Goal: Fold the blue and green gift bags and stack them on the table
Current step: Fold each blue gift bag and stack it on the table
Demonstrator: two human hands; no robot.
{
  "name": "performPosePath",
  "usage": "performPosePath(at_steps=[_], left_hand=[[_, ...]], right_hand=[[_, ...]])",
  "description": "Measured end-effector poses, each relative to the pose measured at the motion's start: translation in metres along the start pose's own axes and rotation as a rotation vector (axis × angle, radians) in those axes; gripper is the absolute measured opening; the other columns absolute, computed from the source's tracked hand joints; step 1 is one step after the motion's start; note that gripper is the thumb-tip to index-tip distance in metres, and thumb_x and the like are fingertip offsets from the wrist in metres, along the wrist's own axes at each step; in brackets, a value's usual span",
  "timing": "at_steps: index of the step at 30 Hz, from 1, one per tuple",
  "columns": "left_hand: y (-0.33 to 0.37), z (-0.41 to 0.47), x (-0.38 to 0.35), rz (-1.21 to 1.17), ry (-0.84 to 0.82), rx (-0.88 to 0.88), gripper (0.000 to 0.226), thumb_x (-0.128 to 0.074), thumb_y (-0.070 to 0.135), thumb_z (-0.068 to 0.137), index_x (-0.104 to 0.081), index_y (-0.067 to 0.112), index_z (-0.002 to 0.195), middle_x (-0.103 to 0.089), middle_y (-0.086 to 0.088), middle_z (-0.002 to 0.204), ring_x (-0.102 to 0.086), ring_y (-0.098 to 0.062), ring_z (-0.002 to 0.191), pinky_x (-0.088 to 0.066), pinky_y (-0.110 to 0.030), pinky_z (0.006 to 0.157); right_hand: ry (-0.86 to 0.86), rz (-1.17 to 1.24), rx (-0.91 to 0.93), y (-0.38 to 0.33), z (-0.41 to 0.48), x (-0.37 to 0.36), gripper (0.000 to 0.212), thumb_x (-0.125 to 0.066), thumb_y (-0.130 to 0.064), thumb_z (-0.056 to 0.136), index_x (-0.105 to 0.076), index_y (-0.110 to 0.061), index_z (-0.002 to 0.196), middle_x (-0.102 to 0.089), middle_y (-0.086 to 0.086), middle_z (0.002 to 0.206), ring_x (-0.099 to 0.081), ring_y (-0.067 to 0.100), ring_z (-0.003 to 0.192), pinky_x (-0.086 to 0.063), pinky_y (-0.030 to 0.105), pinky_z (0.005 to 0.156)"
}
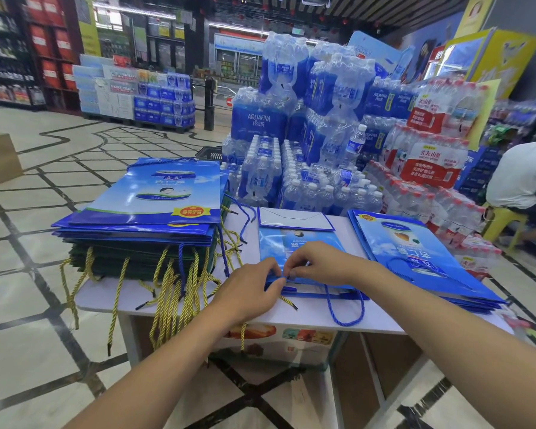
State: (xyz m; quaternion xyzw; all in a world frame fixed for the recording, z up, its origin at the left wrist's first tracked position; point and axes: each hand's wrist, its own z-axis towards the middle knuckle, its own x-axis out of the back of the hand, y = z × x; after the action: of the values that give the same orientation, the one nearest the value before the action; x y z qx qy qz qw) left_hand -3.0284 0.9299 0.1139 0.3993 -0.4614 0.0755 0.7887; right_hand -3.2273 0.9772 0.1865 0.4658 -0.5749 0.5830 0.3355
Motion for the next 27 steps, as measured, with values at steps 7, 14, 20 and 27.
performPosePath(at_steps=[7,14,20,27], left_hand=[[-0.001,0.003,0.000,0.025,0.011,0.009,0.011,-0.047,0.044,0.107,-0.046,0.033,0.105,-0.060,0.009,0.077,-0.057,-0.012,0.070,-0.038,-0.034,0.059],[-0.003,0.004,-0.002,0.037,0.015,0.008,0.013,-0.044,0.043,0.108,-0.044,0.032,0.102,-0.061,0.005,0.076,-0.058,-0.018,0.071,-0.038,-0.036,0.059],[-0.004,0.005,-0.003,-0.010,0.033,-0.002,0.028,-0.044,0.043,0.108,-0.058,0.032,0.130,-0.075,0.006,0.112,-0.068,-0.019,0.097,-0.052,-0.037,0.078],[-0.005,0.006,-0.003,-0.058,0.040,-0.007,0.031,-0.045,0.043,0.108,-0.071,0.032,0.122,-0.074,0.013,0.105,-0.064,-0.008,0.090,-0.053,-0.034,0.079]], right_hand=[[0.097,0.053,-0.046,-0.009,0.008,-0.002,0.021,-0.073,-0.019,0.090,-0.067,-0.024,0.110,-0.075,-0.008,0.090,-0.068,0.007,0.087,-0.056,0.034,0.088],[0.101,0.099,-0.045,-0.008,0.004,-0.007,0.018,-0.061,-0.019,0.099,-0.058,-0.027,0.115,-0.076,-0.013,0.094,-0.067,0.002,0.093,-0.054,0.030,0.091],[0.129,0.177,-0.073,-0.003,-0.012,-0.008,0.020,-0.054,-0.019,0.102,-0.057,-0.036,0.112,-0.075,-0.019,0.101,-0.065,0.002,0.094,-0.053,0.030,0.084],[0.571,0.011,-0.083,-0.009,-0.034,-0.018,0.013,-0.064,-0.027,0.095,-0.067,-0.039,0.093,-0.062,-0.016,0.083,-0.056,0.000,0.079,-0.046,0.025,0.072]])
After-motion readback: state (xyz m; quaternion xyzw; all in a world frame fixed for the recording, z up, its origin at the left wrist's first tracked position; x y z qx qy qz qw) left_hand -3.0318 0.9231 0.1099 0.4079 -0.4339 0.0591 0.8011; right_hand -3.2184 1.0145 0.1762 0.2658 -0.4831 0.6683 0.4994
